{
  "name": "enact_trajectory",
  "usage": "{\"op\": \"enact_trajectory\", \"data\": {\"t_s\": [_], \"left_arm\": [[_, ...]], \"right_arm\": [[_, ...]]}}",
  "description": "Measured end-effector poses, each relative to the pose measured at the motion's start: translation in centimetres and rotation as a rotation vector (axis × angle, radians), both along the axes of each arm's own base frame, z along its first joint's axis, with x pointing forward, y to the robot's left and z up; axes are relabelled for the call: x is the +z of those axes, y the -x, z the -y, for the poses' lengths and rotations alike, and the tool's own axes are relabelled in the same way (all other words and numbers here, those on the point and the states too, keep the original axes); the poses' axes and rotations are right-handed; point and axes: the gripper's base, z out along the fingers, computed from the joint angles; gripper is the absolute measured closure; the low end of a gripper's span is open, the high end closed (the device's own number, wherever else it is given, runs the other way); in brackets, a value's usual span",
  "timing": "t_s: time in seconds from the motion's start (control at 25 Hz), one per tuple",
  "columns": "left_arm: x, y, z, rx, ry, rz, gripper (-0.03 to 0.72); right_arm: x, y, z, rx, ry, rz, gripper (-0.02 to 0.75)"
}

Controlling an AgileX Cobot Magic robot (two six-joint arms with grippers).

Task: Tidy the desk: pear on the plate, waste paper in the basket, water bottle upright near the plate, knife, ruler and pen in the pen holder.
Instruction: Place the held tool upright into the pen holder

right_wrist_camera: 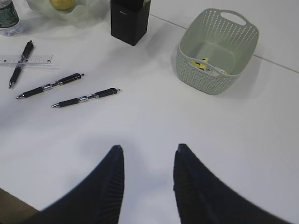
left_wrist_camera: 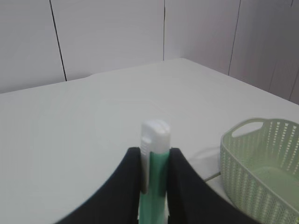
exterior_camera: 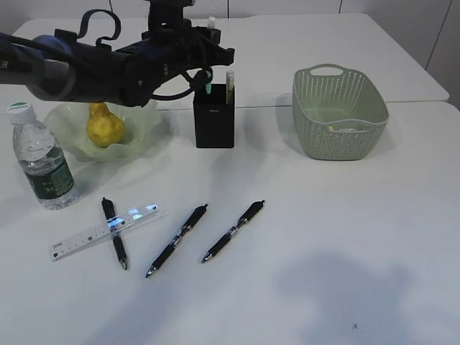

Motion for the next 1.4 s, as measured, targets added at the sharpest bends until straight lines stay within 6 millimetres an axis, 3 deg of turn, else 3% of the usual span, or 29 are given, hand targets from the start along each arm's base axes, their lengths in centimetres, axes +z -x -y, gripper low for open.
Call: {"op": "enact_trajectory", "data": {"t_s": [0.4, 0.8, 1.16, 1.4], "left_arm": [[-2.5, -0.4, 0.2, 0.001, -0.015, -0.031, 0.592], [-2.7, -0.5, 0.2, 0.003, -0.005, -0.006, 0.592], [-5.0, -0.6, 0.6, -0.002, -0.021, -0.038, 0.58], [-5.0, -0.7, 0.4, 0.002, -0.014, -0.023, 0.577]], "right_arm": [[0.0, 0.0, 0.0, 0.0, -0.001, 0.002, 0.44], [0.0, 0.0, 0.0, 0.0, -0.001, 0.002, 0.439], [0.0, 0.0, 0.0, 0.0, -0.001, 0.004, 0.439], [0.0, 0.0, 0.0, 0.0, -0.002, 0.005, 0.439]]}}
